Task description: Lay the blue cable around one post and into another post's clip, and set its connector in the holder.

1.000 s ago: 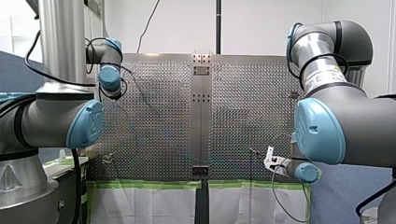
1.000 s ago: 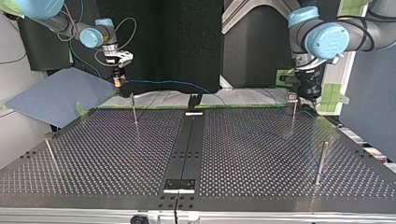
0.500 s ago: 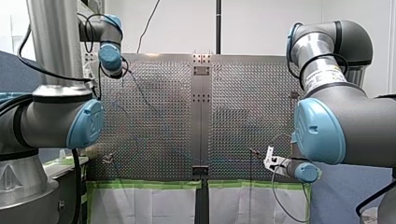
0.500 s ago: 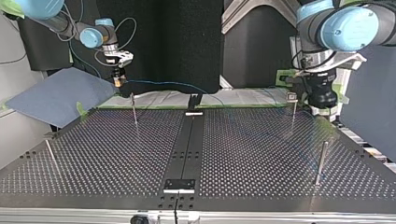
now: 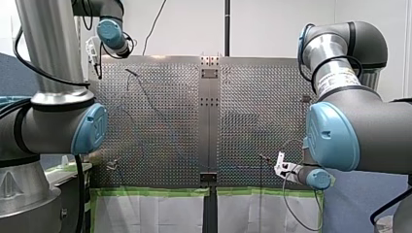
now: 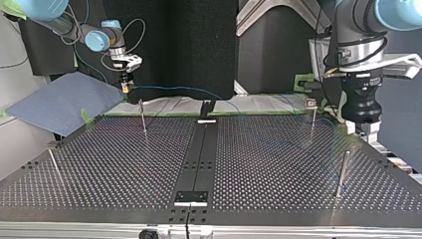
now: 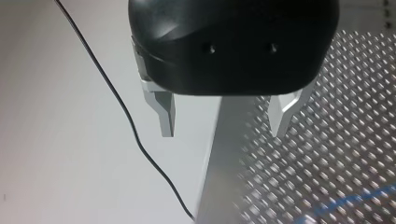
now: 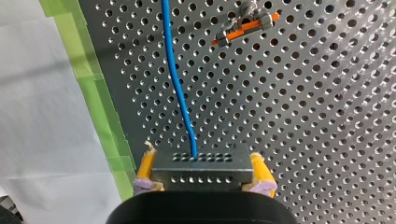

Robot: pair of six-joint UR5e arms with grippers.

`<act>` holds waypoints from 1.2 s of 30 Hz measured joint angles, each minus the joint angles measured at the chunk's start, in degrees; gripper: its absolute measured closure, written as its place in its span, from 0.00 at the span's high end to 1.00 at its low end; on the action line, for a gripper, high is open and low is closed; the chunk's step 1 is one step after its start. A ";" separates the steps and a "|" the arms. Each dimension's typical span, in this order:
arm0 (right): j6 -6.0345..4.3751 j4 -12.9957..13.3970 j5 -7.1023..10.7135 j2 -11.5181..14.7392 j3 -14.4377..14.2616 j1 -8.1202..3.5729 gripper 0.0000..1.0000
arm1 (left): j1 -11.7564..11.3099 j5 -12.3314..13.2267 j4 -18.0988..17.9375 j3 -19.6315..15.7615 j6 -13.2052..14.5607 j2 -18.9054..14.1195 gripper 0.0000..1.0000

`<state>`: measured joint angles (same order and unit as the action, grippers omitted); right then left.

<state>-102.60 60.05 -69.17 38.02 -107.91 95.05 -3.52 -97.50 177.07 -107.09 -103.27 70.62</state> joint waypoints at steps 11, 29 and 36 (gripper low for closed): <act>-0.08 -0.20 0.00 0.01 0.02 0.16 0.00 | 2.13 0.37 5.01 4.99 4.99 3.10 1.00; -0.13 -0.43 0.00 0.00 0.06 0.34 0.00 | 5.11 -6.70 14.41 14.41 12.55 4.29 1.00; -0.09 -0.49 0.00 0.00 0.07 0.35 0.00 | 5.66 -10.01 17.85 16.40 13.67 4.45 1.00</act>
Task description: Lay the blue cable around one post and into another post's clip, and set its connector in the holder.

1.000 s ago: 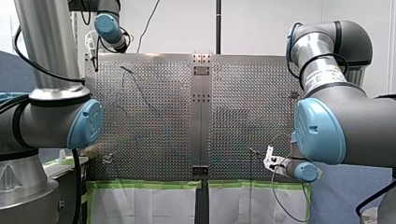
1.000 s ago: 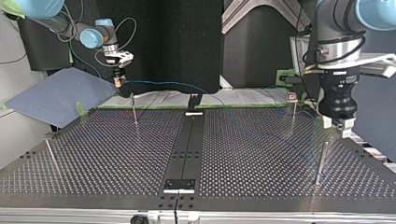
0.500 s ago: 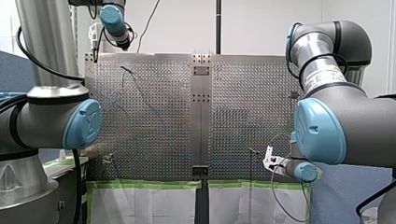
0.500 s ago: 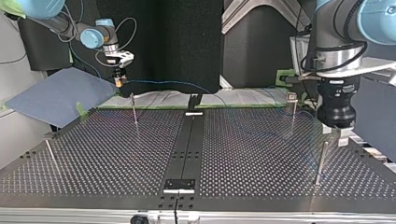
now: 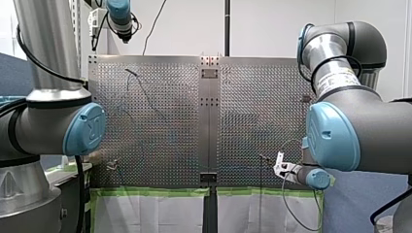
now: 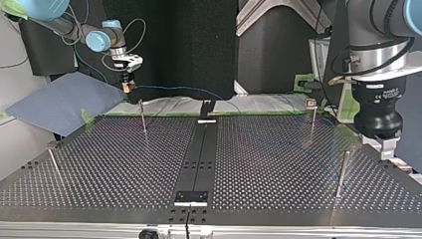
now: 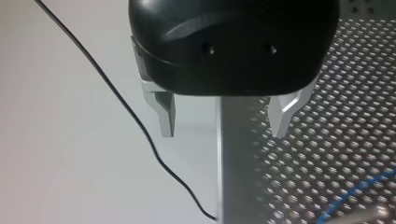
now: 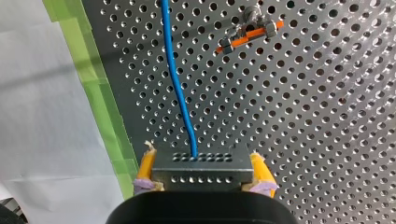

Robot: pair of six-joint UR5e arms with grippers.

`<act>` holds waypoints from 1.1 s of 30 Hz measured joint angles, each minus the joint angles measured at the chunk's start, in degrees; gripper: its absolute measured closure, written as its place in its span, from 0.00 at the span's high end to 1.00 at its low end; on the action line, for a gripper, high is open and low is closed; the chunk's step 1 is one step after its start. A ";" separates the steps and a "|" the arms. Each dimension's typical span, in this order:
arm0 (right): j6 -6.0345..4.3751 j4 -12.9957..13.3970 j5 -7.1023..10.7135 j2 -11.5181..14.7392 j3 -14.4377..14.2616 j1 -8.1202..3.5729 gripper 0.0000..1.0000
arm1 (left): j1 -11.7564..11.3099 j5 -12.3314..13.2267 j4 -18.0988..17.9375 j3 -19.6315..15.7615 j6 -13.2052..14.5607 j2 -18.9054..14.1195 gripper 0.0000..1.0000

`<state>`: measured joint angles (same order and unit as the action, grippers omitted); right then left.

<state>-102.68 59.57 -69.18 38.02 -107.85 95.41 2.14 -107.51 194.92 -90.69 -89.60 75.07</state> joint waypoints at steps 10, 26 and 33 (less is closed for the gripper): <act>0.12 -0.06 0.00 0.00 -0.02 0.06 0.00 | 0.45 -1.54 4.78 -0.24 0.02 0.25 1.00; 0.19 -0.20 0.01 0.00 -0.01 0.08 0.00 | 1.55 -2.01 11.67 -0.29 -1.03 0.28 1.00; 0.19 -0.23 0.04 0.00 0.00 0.29 0.00 | 2.22 -4.55 14.70 -1.39 -2.07 -0.06 1.00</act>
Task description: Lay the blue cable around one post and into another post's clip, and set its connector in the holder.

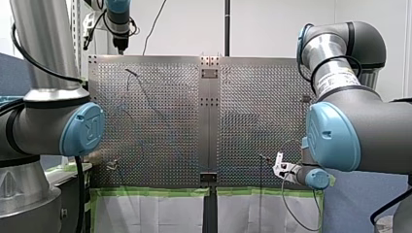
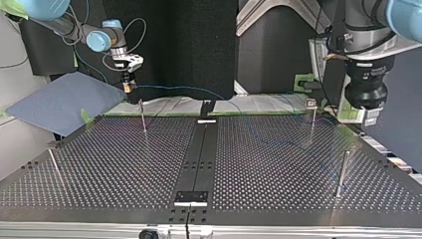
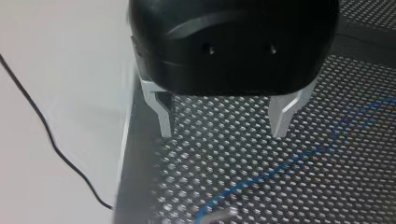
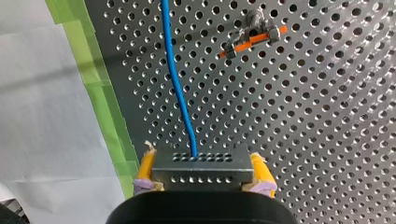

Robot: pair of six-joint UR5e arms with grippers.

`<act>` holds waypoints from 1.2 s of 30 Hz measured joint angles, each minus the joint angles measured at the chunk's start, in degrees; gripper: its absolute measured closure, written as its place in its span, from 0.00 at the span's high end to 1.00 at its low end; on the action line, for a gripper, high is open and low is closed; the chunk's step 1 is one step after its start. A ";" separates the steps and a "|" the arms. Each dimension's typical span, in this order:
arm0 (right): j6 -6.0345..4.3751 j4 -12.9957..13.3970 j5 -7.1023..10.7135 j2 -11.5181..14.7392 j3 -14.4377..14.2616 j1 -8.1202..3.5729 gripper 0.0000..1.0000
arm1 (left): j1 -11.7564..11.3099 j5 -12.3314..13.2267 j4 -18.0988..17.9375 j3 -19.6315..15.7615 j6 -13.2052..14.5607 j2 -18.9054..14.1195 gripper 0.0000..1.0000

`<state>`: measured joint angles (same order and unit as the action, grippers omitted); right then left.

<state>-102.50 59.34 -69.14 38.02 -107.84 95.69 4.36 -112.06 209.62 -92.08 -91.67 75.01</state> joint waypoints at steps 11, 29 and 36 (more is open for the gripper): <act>-0.01 0.00 0.01 0.00 0.03 0.08 0.00 | 0.20 -3.37 4.99 -1.04 0.14 0.04 1.00; 0.05 -0.13 0.03 0.00 0.04 0.12 0.00 | 0.31 -2.94 10.27 -1.06 0.09 -0.01 1.00; 0.08 -0.21 0.05 0.00 0.04 0.15 0.00 | 0.49 -2.92 10.27 -1.06 -0.04 -0.06 1.00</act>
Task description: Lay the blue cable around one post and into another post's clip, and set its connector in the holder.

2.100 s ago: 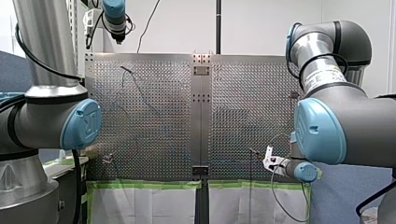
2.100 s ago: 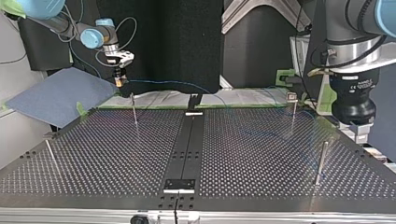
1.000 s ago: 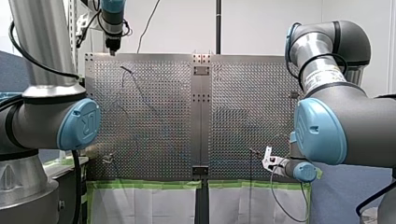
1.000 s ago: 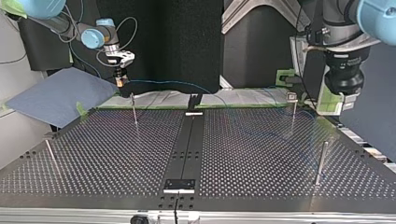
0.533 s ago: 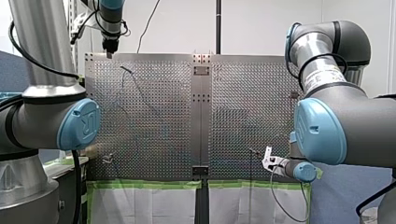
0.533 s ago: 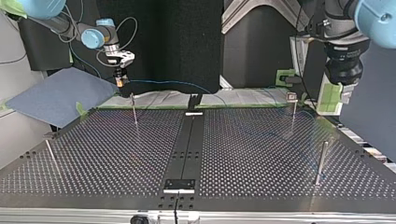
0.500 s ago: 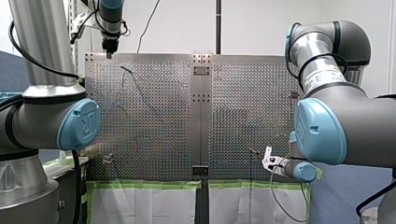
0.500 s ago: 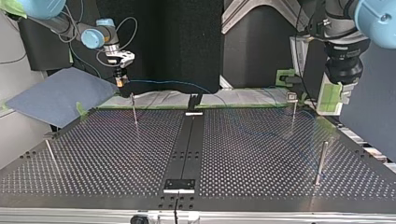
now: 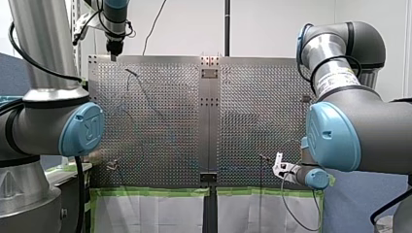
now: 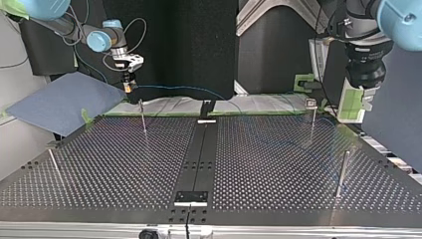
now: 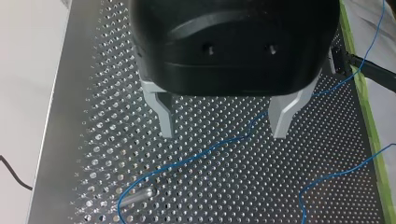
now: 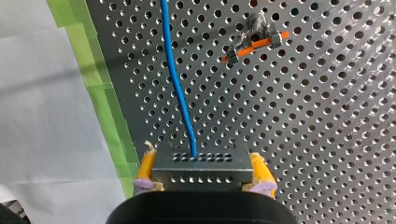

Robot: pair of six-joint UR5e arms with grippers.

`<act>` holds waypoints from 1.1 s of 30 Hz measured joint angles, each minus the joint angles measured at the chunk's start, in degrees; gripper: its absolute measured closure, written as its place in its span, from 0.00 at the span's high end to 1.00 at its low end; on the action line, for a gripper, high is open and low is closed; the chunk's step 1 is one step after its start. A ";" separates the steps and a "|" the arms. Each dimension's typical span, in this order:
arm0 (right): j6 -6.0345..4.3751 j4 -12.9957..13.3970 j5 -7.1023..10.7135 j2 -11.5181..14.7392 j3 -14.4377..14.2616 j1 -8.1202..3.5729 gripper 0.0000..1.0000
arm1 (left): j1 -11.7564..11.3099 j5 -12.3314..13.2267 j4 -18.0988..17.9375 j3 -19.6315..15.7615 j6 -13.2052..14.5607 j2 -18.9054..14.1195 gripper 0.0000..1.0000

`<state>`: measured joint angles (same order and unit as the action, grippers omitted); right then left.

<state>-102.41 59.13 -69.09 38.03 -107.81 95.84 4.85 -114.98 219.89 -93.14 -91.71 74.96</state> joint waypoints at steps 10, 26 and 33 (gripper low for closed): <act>0.00 -0.06 0.00 0.00 0.00 0.08 0.00 | 0.29 -0.02 0.02 0.00 -0.05 -0.11 1.00; 0.00 -0.06 0.00 0.00 0.00 0.09 0.00 | 0.58 0.11 -0.06 0.00 -0.09 -0.20 1.00; 0.07 -0.06 -0.04 0.00 -0.01 0.08 0.00 | 1.42 2.82 -2.61 -1.12 -0.11 0.10 1.00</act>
<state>-102.34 59.07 -69.13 38.02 -107.81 95.92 6.28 -112.16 217.29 -94.26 -91.82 75.05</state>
